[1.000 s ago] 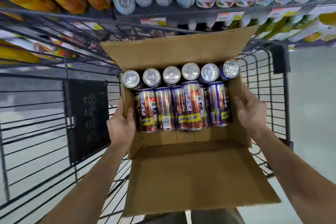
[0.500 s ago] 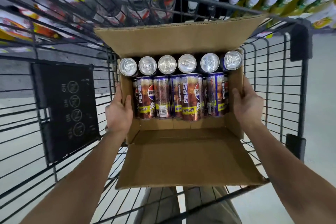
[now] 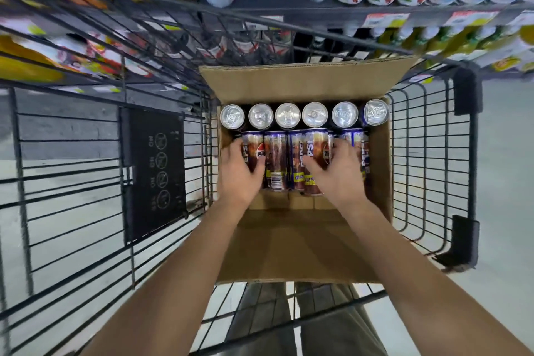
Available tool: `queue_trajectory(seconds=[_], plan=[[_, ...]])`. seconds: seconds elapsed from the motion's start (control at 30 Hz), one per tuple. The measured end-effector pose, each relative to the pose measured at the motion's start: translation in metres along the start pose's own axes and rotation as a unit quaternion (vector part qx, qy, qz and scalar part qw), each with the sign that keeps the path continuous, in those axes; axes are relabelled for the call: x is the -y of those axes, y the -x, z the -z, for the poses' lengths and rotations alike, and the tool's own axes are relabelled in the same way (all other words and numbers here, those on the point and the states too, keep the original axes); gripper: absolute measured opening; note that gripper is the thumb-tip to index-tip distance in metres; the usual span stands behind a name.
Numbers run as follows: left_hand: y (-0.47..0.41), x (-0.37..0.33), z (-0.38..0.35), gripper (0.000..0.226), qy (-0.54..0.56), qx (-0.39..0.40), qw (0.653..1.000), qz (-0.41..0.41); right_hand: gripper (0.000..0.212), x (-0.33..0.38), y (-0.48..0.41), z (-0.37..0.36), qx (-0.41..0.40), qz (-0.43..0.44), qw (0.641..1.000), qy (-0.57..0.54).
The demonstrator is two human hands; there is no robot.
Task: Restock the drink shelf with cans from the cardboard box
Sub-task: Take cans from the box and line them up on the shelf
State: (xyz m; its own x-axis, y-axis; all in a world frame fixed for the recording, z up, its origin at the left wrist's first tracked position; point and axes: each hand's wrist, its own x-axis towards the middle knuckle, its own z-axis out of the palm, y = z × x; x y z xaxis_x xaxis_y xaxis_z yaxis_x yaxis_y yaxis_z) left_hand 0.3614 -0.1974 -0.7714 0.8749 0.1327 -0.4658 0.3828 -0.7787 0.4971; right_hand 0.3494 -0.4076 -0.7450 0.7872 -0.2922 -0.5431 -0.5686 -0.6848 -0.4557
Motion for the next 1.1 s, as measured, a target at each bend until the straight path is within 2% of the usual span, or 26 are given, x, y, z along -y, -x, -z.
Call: queue_trajectory(seconds=[0.07, 0.17, 0.3, 0.57, 0.73, 0.87, 1.03, 1.1], plan=[[-0.009, -0.003, -0.004, 0.074, 0.017, 0.007, 0.999, 0.032, 0.094, 0.011, -0.009, -0.008, 0.026, -0.037, 0.999, 0.013], [-0.021, -0.002, -0.012, 0.084, 0.014, 0.034, 0.997, 0.063, 0.104, 0.017, -0.022, -0.018, 0.033, -0.088, 0.995, 0.026], [-0.033, 0.004, -0.023, 0.089, 0.012, 0.064, 0.993, 0.099, 0.096, 0.016, -0.031, -0.023, 0.02, -0.111, 0.993, 0.019], [-0.032, 0.005, -0.023, 0.078, 0.085, 0.032, 0.988, 0.127, 0.07, 0.014, -0.023, -0.018, -0.003, -0.101, 0.993, -0.062], [-0.014, 0.003, -0.011, 0.073, 0.096, 0.019, 0.991, 0.088, 0.051, 0.016, -0.008, -0.012, -0.02, -0.078, 0.99, -0.115], [0.007, -0.006, 0.008, 0.073, 0.16, -0.005, 0.985, 0.067, 0.072, 0.02, 0.006, -0.004, -0.002, -0.066, 0.988, -0.138], [0.027, -0.027, 0.057, 0.075, 0.205, 0.002, 0.979, 0.012, 0.072, 0.034, 0.031, 0.028, -0.004, -0.057, 0.984, -0.171], [0.036, -0.043, 0.079, 0.074, 0.216, -0.004, 0.976, -0.012, 0.081, 0.044, 0.042, 0.049, -0.007, -0.046, 0.98, -0.192]])
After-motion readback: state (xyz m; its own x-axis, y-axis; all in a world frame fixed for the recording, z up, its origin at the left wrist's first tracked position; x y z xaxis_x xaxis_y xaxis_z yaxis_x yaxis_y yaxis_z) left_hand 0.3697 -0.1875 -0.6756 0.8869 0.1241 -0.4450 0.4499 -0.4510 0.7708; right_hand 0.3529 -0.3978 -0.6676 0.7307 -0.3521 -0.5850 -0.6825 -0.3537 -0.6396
